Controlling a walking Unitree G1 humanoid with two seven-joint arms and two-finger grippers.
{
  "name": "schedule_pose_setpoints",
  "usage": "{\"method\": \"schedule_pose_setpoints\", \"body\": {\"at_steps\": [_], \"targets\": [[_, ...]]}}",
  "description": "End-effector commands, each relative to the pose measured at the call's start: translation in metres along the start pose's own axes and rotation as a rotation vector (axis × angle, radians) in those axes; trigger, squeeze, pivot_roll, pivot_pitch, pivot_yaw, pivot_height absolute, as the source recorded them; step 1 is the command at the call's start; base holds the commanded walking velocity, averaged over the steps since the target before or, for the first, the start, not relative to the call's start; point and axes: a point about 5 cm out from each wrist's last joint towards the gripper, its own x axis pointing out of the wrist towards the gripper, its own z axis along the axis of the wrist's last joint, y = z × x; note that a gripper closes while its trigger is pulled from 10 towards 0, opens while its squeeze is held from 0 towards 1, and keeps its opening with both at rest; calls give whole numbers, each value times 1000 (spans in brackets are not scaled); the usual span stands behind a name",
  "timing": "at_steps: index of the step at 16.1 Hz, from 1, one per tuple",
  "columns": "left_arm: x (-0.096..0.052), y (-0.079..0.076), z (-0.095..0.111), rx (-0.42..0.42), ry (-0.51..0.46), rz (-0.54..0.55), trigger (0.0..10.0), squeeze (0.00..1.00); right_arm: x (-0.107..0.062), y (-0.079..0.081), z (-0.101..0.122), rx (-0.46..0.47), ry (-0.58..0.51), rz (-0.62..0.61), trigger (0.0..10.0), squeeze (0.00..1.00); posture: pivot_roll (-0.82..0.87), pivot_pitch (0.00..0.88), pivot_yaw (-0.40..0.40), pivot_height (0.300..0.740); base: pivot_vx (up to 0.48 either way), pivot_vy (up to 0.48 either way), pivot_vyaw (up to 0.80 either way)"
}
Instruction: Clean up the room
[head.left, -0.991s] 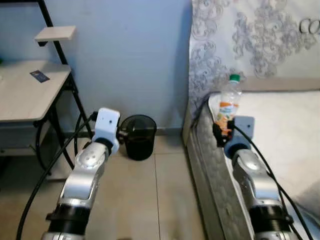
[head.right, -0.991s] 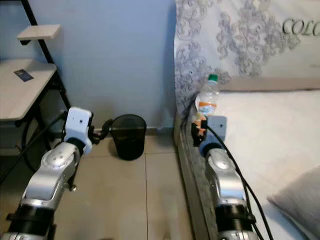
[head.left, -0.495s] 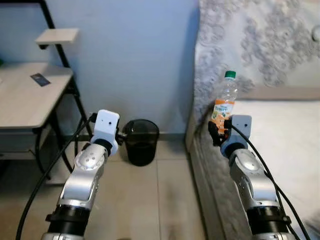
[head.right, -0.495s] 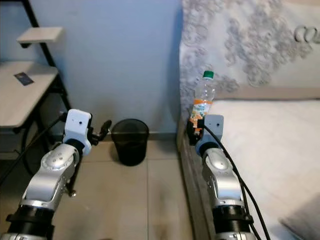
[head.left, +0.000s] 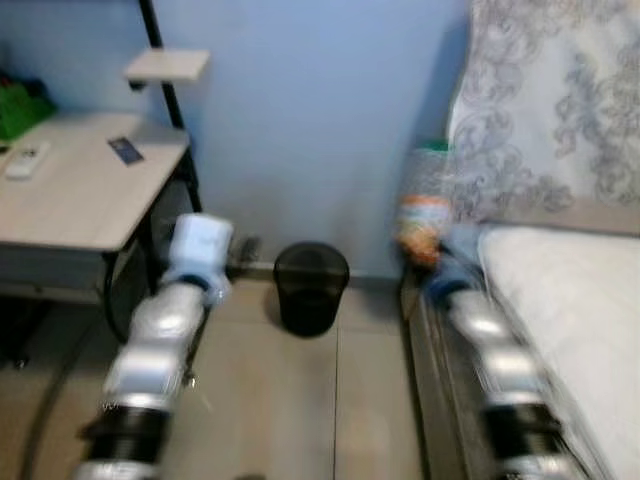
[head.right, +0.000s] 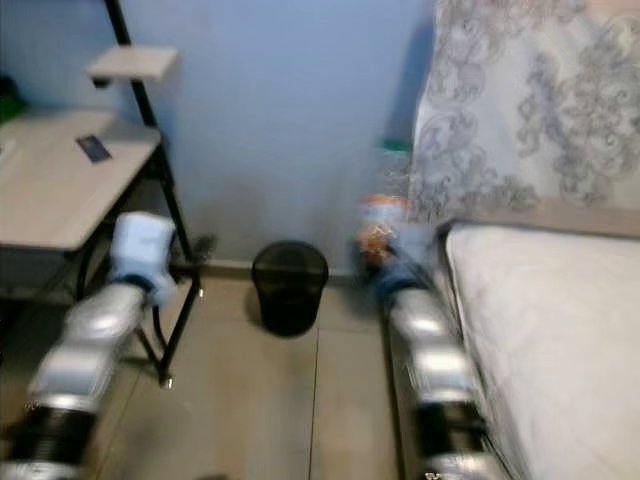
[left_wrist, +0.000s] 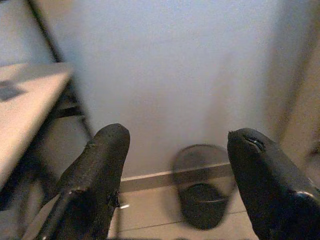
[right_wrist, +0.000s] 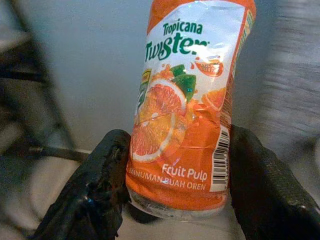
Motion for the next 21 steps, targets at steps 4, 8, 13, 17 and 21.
{"method": "schedule_pose_setpoints", "body": {"at_steps": [4, 8, 13, 17, 21], "targets": [[6, -11, 9, 18, -19, -53, 10000, 0, -1, -21, -3, -13, 31, -85, 10000, 0, 12, 0, -1, 740, 311, 0, 0], [6, -6, 9, 18, -13, -43, 10000, 0, 0, -20, 1, 2, 19, -83, 10000, 0, 13, 0, 7, 740, 308, 0, 0], [7, -7, 10, 18, -12, -48, 10000, 0, 1, -19, 2, 0, 17, -88, 10000, 0, 14, 0, 6, 740, 307, 0, 0], [8, -7, 12, 22, -14, -54, 10000, 0, 1, -19, 2, 2, 19, -90, 10000, 0, 11, 0, 9, 740, 307, 0, 0], [9, -8, 13, 24, -17, -57, 10000, 0, 2, -19, 3, -2, 20, -94, 10000, 0, 10, 0, 7, 740, 307, 0, 0]]}}
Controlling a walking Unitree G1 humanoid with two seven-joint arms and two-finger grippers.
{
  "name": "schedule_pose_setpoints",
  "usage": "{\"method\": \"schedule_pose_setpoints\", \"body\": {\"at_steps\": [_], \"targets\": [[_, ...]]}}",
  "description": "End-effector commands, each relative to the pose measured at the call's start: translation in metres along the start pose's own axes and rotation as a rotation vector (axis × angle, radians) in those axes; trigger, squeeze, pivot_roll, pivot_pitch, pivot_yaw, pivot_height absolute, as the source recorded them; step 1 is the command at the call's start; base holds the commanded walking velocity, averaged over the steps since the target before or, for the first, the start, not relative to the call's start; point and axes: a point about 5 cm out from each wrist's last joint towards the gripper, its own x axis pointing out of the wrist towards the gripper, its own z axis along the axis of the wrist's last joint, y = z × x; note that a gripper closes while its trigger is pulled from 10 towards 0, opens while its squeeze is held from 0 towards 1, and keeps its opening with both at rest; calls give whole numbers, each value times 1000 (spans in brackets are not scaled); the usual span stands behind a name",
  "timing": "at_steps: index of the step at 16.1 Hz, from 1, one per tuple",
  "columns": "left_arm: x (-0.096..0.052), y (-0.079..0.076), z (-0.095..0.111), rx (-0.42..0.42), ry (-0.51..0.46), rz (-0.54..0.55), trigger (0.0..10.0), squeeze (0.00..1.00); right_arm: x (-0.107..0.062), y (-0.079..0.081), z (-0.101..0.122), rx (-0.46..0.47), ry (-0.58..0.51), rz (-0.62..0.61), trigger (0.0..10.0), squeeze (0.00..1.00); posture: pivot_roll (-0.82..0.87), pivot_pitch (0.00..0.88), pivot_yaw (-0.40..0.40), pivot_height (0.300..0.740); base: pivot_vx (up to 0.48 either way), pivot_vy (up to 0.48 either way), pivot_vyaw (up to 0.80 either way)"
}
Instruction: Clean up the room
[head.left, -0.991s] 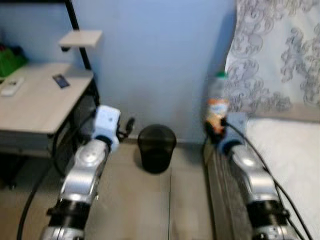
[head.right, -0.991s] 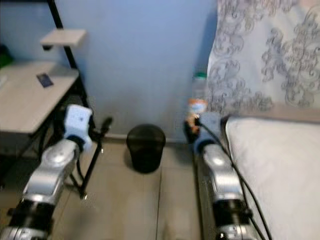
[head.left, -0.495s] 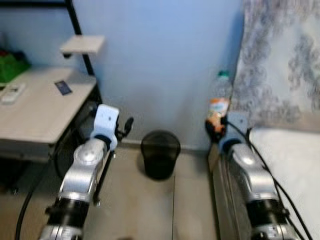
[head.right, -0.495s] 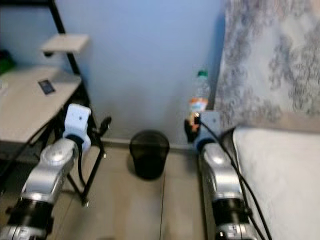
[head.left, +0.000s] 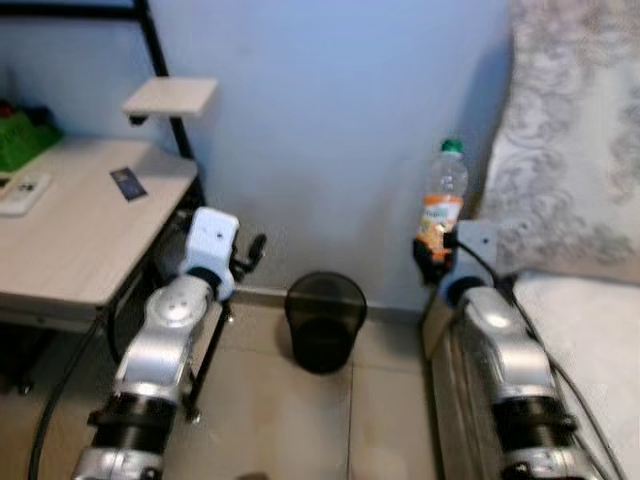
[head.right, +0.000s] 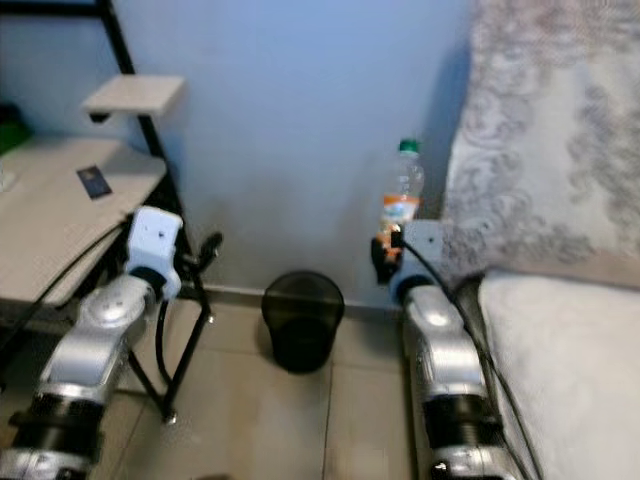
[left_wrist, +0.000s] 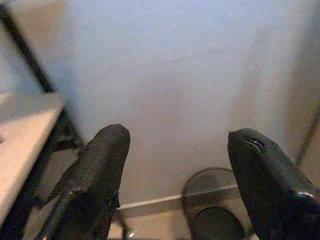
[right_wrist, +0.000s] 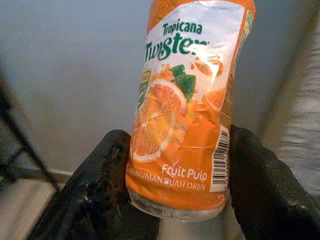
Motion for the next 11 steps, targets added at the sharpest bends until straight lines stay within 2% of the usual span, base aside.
{"method": "schedule_pose_setpoints", "body": {"at_steps": [1, 11], "targets": [[2, -1, 6, -1, -16, -7, 10000, 0, 1, -2, 6, -19, -11, -3, 10000, 0, 11, 0, 4, 740, 311, 0, 0], [2, -3, 5, -3, -13, -9, 10000, 0, 0, -3, 4, -29, 0, -3, 10000, 0, 9, 0, 3, 740, 309, 0, 0]]}}
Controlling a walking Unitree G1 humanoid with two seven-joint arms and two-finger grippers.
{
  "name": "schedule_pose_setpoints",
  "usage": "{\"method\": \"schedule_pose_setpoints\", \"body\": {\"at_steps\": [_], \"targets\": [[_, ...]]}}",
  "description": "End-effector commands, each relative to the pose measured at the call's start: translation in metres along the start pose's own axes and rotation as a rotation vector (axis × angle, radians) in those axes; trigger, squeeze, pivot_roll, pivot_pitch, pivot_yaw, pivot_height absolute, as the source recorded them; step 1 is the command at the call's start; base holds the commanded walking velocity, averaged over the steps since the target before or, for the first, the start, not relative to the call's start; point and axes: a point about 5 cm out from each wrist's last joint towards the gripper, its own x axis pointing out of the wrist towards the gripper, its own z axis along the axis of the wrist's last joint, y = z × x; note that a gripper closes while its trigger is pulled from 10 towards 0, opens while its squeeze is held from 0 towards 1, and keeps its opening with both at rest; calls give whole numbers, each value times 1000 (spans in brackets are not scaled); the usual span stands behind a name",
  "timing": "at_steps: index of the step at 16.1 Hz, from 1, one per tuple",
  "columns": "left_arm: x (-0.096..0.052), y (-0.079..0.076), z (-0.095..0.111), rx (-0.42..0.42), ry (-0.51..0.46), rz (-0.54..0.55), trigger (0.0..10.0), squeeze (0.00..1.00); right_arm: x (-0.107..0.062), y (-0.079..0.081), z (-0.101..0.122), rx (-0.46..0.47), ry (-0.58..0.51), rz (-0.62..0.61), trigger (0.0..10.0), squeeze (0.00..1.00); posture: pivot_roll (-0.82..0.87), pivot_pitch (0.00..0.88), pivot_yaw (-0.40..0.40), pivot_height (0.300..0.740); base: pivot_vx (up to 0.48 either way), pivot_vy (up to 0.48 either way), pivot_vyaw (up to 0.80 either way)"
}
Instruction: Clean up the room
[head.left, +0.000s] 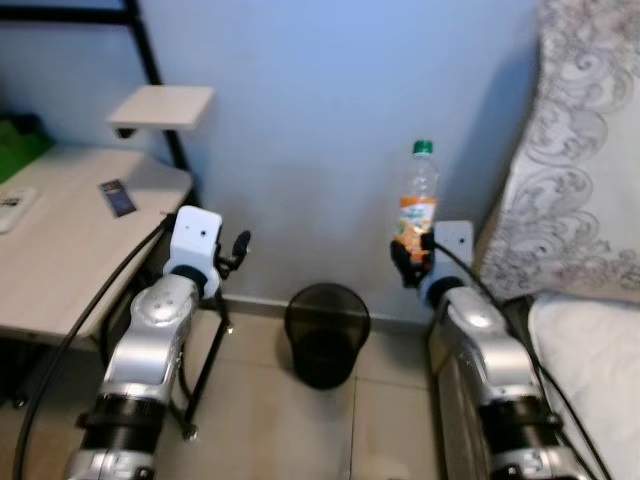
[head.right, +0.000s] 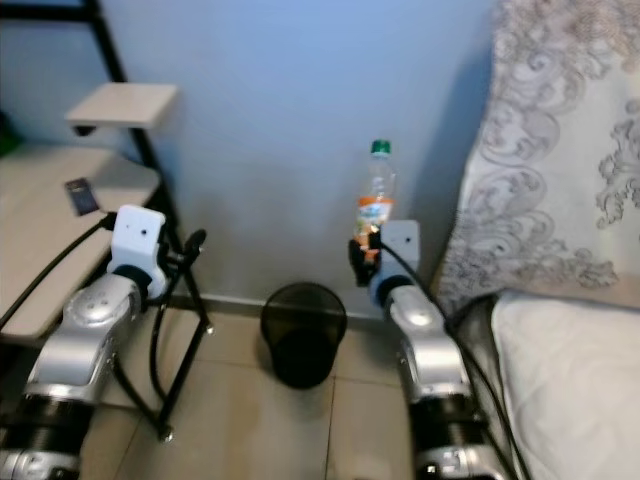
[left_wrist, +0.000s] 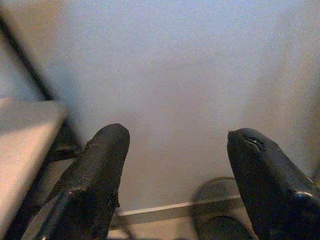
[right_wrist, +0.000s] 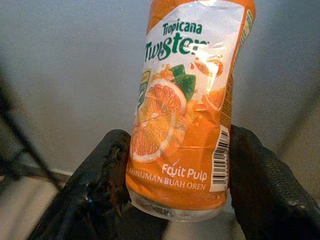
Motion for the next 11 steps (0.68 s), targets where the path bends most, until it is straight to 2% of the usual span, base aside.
{"method": "schedule_pose_setpoints", "body": {"at_steps": [1, 11], "targets": [[0, 2, 4, 14, -11, 1, 10000, 0, 1, 1, 7, 9, -18, -5, 10000, 0, 9, 0, 3, 740, 311, 0, 0], [0, 1, 3, 31, -13, -8, 10000, 0, 1, 1, 4, -4, -8, 0, 10000, 0, 13, 0, -2, 740, 308, 0, 0]]}}
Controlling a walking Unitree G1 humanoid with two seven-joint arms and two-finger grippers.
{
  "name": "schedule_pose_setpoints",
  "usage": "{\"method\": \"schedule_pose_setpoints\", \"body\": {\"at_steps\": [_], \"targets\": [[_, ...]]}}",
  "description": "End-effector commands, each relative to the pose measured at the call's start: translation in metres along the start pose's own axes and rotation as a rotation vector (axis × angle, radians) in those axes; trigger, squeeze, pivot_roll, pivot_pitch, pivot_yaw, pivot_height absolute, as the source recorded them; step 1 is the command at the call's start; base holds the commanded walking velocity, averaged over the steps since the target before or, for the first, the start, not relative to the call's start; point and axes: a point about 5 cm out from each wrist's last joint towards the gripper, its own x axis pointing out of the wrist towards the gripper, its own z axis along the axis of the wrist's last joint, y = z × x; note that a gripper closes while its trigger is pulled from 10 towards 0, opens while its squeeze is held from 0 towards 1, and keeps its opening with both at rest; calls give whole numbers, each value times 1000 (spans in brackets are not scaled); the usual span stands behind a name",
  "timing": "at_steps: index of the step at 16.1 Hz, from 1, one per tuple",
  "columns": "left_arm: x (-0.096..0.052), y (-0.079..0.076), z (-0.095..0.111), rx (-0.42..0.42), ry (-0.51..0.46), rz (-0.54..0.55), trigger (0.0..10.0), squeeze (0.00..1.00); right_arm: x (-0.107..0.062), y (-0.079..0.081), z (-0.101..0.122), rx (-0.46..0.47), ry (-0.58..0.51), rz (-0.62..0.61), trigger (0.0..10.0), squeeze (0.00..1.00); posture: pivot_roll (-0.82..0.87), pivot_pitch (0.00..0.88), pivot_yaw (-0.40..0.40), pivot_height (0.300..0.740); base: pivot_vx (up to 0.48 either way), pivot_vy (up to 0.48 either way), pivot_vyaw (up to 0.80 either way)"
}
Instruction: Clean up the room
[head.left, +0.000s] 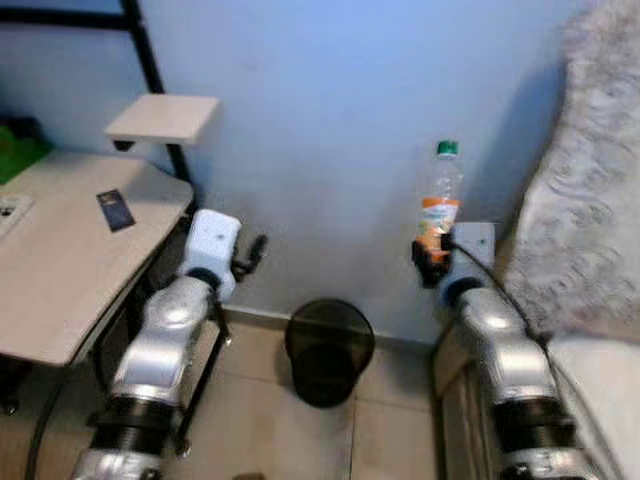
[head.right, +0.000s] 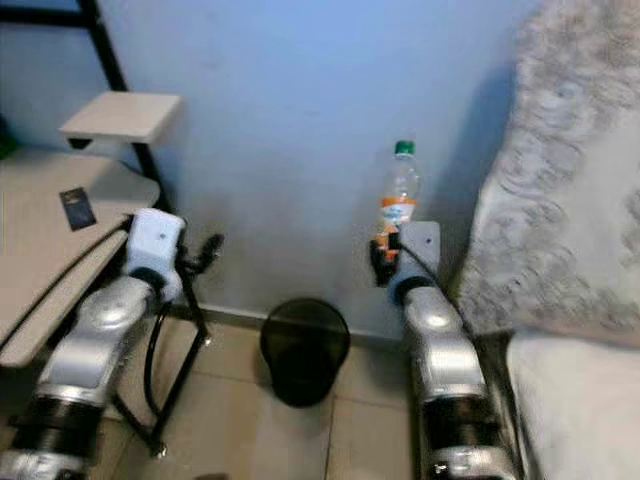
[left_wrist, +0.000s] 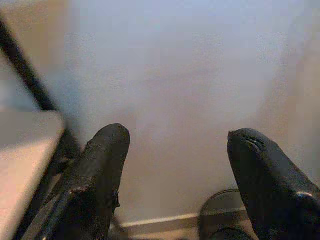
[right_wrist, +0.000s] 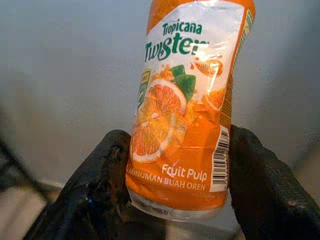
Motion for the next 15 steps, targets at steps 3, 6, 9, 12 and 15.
{"method": "schedule_pose_setpoints", "body": {"at_steps": [3, 6, 9, 12, 15], "targets": [[2, -3, 4, 9, -14, -10, 10000, 0, 0, -2, 0, -16, 3, 3, 10000, 0, 14, 0, -2, 740, 311, 0, 0], [1, -2, 4, 10, -13, -10, 10000, 0, -1, -4, -3, -26, 11, 5, 10000, 0, 15, 0, -2, 740, 309, 0, 0], [1, -3, 4, 10, -11, -12, 10000, 0, -1, -5, -3, -30, 9, 10, 10000, 0, 15, 0, -2, 740, 309, 0, 0], [1, -3, 4, 14, -11, -14, 10000, 0, -2, -3, 1, -19, -36, 47, 10000, 0, 16, 0, -3, 740, 307, 0, 0], [1, -3, 3, 18, -10, -24, 10000, 0, -18, 1, 5, -187, -178, 274, 10000, 0, 15, 0, -1, 740, 307, 0, 0]]}}
